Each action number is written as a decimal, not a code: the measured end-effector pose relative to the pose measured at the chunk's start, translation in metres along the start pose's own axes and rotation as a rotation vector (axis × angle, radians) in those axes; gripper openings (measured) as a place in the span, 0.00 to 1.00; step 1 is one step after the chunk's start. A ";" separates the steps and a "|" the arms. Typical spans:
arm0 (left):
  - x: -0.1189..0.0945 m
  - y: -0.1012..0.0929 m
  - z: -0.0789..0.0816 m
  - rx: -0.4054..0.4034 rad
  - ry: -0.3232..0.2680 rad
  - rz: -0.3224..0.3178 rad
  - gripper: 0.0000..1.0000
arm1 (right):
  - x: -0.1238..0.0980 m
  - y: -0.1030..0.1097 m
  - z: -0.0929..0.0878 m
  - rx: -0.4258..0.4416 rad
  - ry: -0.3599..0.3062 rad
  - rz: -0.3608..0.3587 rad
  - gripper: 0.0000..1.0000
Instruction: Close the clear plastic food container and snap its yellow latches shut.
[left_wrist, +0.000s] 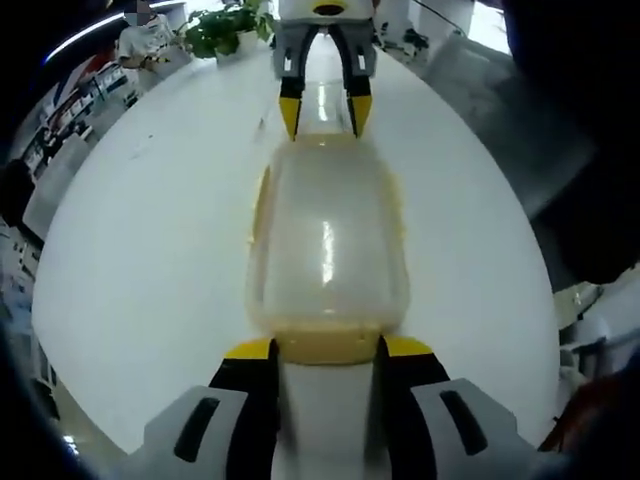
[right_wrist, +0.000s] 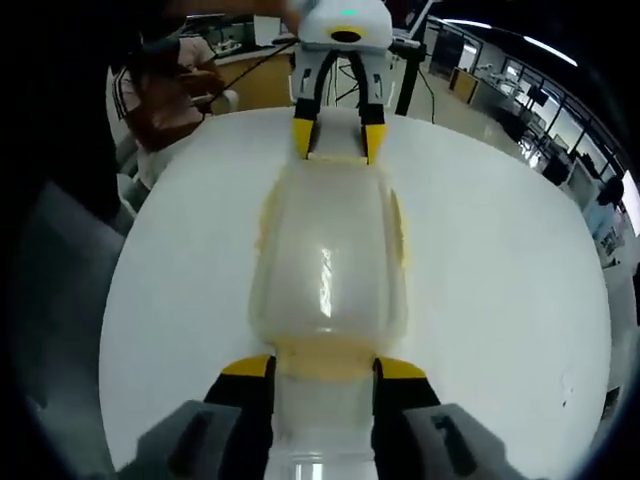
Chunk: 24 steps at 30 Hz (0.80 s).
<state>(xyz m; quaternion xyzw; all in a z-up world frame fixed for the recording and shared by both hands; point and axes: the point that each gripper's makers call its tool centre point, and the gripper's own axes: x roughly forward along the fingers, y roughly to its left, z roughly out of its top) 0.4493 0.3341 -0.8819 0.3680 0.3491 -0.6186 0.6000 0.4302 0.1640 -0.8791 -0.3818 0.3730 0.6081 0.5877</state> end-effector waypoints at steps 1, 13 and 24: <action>0.000 -0.002 0.000 -0.003 0.005 -0.002 0.36 | -0.001 0.001 0.002 0.003 -0.005 0.003 0.36; 0.001 -0.008 -0.004 -0.012 -0.011 0.003 0.36 | 0.006 0.004 0.009 0.016 0.003 -0.018 0.37; -0.007 -0.007 0.000 -0.023 -0.034 0.023 0.35 | -0.004 0.002 0.012 0.013 -0.031 -0.014 0.36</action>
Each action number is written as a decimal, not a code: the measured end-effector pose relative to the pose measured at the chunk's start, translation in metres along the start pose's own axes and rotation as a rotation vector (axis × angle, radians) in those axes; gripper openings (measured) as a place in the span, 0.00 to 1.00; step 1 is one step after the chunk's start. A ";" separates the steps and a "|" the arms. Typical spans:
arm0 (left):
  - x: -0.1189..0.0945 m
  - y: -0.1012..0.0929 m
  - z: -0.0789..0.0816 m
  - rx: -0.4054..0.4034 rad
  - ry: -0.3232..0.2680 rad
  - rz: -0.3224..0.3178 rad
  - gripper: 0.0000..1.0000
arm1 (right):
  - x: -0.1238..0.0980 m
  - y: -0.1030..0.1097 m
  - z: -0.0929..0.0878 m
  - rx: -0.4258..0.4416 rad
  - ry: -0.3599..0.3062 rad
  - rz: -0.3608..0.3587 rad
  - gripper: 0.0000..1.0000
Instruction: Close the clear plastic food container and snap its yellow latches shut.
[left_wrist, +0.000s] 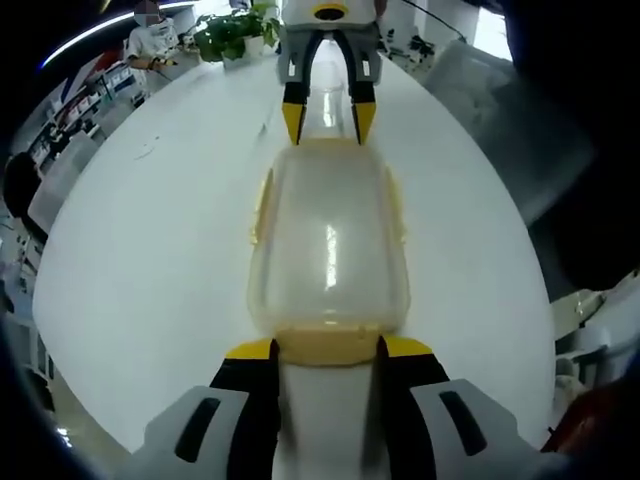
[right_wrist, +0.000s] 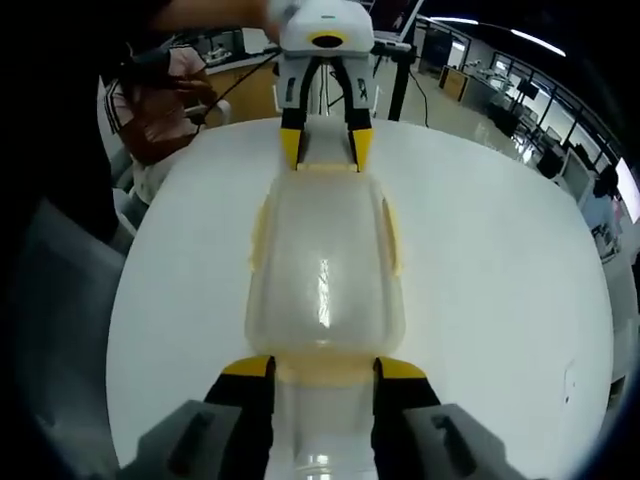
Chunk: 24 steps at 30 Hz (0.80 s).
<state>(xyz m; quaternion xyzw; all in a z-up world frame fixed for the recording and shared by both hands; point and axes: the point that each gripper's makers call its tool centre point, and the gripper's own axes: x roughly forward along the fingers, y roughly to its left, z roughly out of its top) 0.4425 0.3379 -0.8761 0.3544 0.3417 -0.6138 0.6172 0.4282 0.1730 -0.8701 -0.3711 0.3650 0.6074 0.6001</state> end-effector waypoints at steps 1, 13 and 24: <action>-0.001 0.000 0.000 0.002 0.001 0.004 0.35 | -0.001 -0.001 0.001 -0.001 -0.004 -0.001 0.36; -0.025 -0.002 0.020 -0.043 -0.027 0.055 0.35 | -0.026 -0.004 0.009 -0.041 -0.033 -0.011 0.36; -0.042 -0.007 0.036 -0.044 -0.025 0.098 0.35 | -0.047 -0.001 0.014 -0.075 -0.044 -0.023 0.36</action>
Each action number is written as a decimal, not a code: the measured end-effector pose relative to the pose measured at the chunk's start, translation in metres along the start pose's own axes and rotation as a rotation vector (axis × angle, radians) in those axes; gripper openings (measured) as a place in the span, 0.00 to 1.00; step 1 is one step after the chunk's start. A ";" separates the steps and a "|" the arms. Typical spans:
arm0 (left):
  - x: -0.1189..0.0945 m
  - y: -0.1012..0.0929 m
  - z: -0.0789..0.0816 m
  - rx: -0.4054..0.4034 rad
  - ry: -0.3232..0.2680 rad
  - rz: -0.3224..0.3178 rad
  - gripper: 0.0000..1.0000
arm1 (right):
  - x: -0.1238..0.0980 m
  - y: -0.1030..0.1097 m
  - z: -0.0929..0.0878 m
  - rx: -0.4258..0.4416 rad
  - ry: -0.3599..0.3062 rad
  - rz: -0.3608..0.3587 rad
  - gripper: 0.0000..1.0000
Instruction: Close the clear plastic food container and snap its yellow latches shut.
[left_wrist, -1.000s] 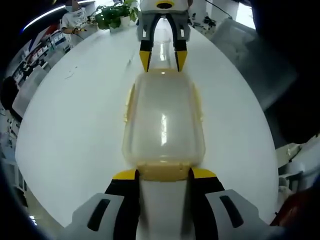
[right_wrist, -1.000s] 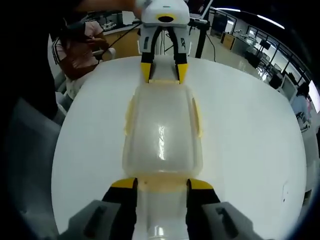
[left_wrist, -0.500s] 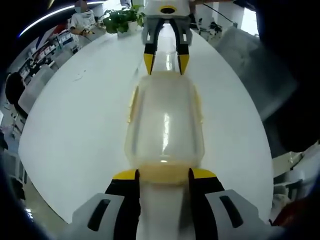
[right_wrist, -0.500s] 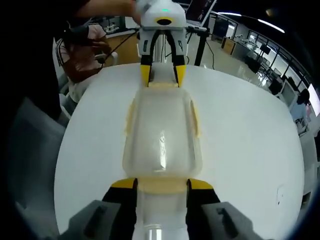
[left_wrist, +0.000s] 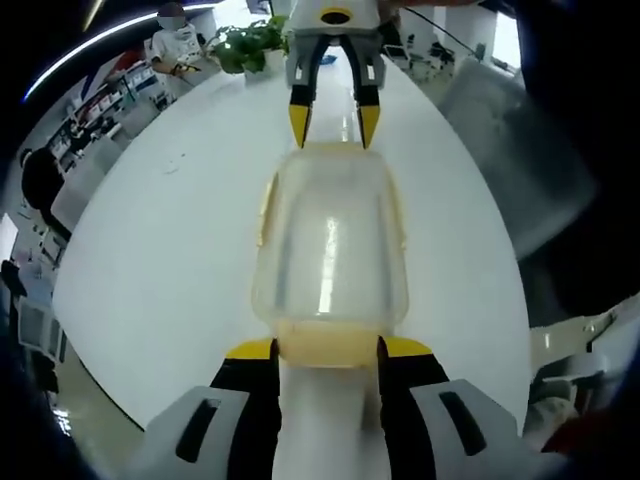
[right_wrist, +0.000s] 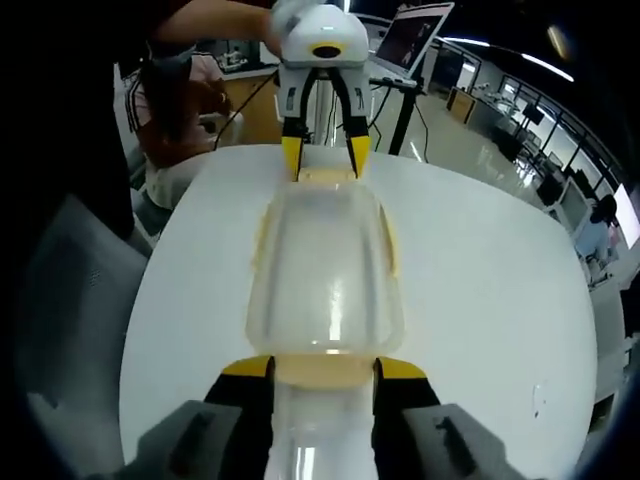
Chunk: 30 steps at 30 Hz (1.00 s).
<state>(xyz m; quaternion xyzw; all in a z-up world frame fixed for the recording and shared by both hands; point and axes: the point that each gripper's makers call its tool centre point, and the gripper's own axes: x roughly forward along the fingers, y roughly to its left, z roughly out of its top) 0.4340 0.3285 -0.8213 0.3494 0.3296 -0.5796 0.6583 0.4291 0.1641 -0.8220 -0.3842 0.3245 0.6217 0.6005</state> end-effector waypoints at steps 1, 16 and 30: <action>-0.001 0.000 0.001 0.001 -0.003 0.005 0.35 | -0.002 0.000 0.000 -0.003 -0.001 -0.001 0.36; -0.013 -0.004 0.022 0.012 -0.006 0.051 0.35 | -0.025 0.002 0.001 -0.027 -0.003 -0.022 0.36; -0.017 0.005 0.053 0.017 -0.018 0.085 0.35 | -0.044 -0.008 -0.015 -0.057 -0.009 -0.050 0.36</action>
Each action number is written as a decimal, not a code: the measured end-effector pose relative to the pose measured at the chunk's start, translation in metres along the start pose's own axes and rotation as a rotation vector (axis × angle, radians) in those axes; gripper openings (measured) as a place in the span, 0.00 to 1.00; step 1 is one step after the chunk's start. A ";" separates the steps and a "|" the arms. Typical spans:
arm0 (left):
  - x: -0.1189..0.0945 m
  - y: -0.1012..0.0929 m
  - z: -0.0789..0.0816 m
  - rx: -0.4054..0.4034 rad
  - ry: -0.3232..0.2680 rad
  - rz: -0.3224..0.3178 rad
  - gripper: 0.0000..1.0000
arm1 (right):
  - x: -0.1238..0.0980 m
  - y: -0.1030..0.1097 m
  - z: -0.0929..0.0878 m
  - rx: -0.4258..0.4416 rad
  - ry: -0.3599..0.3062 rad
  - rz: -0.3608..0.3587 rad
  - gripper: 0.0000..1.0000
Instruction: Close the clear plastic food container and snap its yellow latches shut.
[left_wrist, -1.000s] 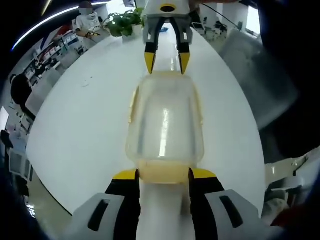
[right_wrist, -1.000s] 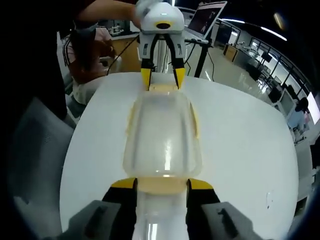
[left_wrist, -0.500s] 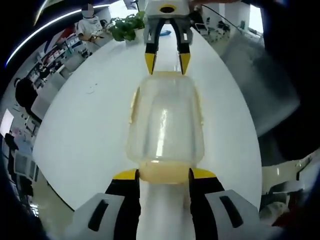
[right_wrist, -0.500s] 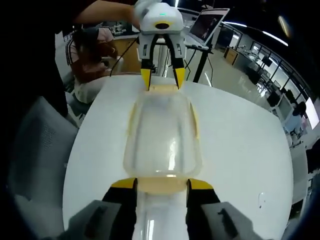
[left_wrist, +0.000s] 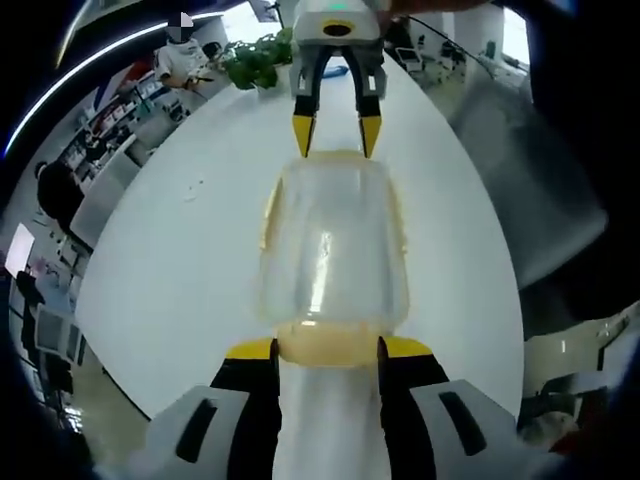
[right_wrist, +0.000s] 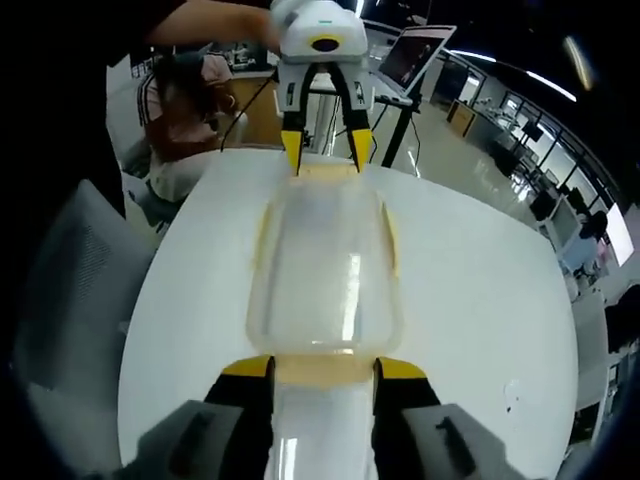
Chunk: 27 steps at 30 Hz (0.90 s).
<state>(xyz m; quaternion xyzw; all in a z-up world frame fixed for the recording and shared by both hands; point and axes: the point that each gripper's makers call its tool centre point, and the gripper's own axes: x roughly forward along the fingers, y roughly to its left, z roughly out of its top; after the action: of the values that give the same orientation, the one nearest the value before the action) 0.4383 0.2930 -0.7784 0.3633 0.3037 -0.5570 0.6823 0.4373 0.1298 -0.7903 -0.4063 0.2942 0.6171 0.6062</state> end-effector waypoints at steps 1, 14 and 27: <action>0.003 0.000 0.002 0.003 0.000 0.000 0.35 | -0.003 -0.001 -0.002 0.001 -0.003 -0.001 0.36; 0.025 0.006 0.035 0.030 0.003 0.001 0.35 | -0.025 -0.004 -0.034 0.006 0.009 -0.023 0.36; 0.053 0.005 0.070 0.070 0.000 -0.016 0.35 | -0.041 0.003 -0.075 0.043 0.010 -0.032 0.36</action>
<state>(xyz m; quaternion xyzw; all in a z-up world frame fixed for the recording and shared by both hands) 0.4537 0.2072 -0.7823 0.3844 0.2868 -0.5728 0.6648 0.4427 0.0449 -0.7925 -0.4008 0.3040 0.5989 0.6231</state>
